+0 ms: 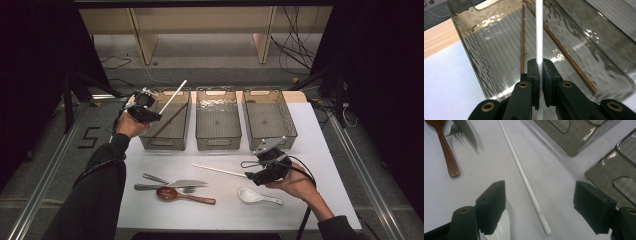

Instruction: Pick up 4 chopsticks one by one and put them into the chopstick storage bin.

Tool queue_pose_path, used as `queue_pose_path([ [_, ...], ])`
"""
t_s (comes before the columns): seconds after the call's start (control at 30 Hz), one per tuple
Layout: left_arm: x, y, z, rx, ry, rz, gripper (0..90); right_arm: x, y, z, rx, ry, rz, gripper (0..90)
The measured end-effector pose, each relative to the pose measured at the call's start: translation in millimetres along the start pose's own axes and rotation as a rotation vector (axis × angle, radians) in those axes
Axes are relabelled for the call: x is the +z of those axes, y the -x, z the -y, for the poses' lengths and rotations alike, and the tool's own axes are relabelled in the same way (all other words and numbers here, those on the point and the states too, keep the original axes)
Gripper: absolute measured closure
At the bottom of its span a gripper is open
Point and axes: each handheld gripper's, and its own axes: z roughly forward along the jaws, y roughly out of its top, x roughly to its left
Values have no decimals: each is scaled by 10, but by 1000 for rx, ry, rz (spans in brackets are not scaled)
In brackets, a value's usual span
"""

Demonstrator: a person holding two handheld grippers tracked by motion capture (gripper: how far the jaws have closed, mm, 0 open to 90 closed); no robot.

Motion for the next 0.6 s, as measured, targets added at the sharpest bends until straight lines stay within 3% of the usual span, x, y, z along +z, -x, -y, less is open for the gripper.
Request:
queue_pose_path([
  [0.33,147,-19,67,-47,-8,-25,832,1,-17,-13,-1,1,-4,270],
  [0.47,118,-19,88,-101,17,-10,693,3,-20,-19,-4,4,-3,270],
  [0.6,4,52,130,-104,27,26,570,2,-14,-21,-1,2,-1,270],
])
